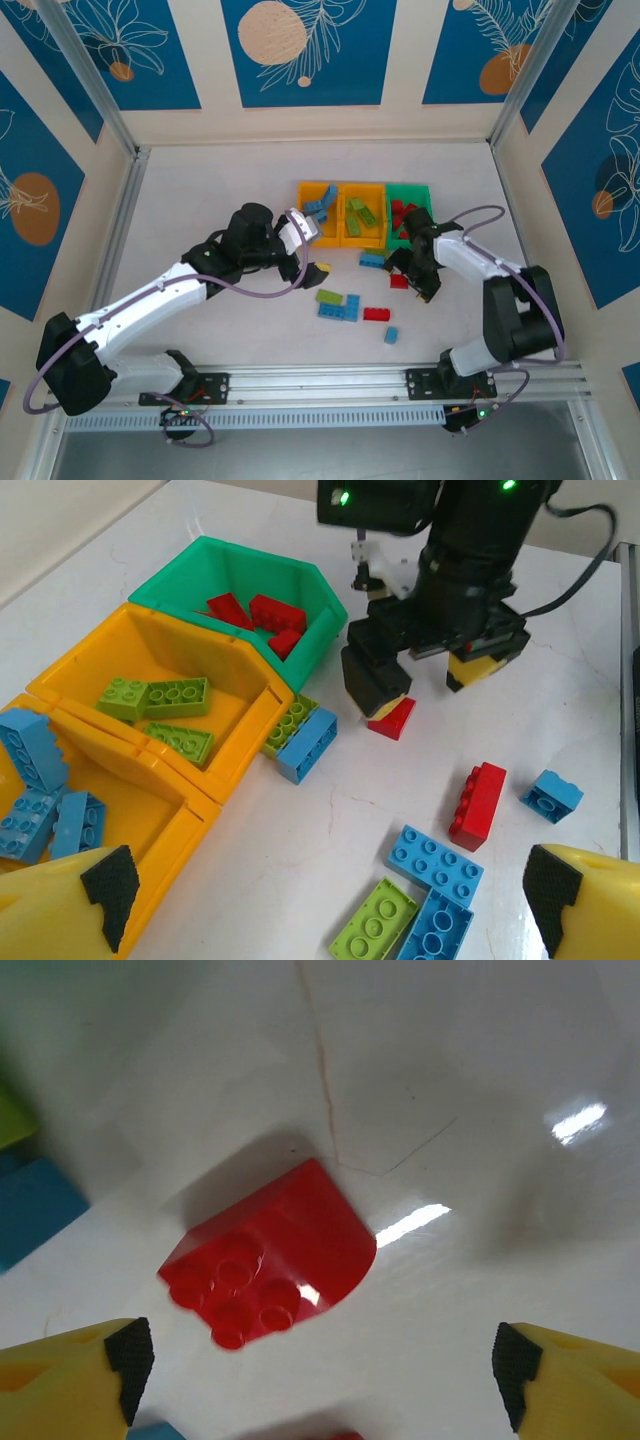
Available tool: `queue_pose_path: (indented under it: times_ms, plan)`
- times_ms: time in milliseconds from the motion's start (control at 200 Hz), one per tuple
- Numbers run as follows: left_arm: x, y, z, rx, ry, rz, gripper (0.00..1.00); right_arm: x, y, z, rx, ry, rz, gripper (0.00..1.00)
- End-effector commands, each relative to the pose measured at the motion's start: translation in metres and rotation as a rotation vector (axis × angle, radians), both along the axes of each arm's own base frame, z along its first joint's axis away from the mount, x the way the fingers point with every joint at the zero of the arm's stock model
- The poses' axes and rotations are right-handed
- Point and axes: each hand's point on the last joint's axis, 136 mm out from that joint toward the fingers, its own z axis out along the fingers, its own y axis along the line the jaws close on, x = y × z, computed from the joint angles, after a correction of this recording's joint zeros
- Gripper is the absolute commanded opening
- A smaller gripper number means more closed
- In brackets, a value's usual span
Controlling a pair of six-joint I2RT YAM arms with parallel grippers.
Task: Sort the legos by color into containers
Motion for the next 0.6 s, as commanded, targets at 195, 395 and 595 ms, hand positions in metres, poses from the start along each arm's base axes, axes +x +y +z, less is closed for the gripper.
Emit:
queue_pose_path:
  times_ms: [195,395,595]
  plan:
    - [-0.008,0.003,0.009,-0.006,-0.004,-0.007,1.00,0.008,0.008,-0.003,-0.011,0.096,-0.348,0.89]
    - [-0.008,0.007,0.005,0.011,-0.008,0.001,1.00,-0.001,0.007,-0.017,-0.024,0.148,-0.396,0.83]
    - [-0.008,0.007,-0.001,0.011,-0.002,0.003,1.00,-0.010,0.004,-0.025,-0.034,0.158,-0.409,0.63]
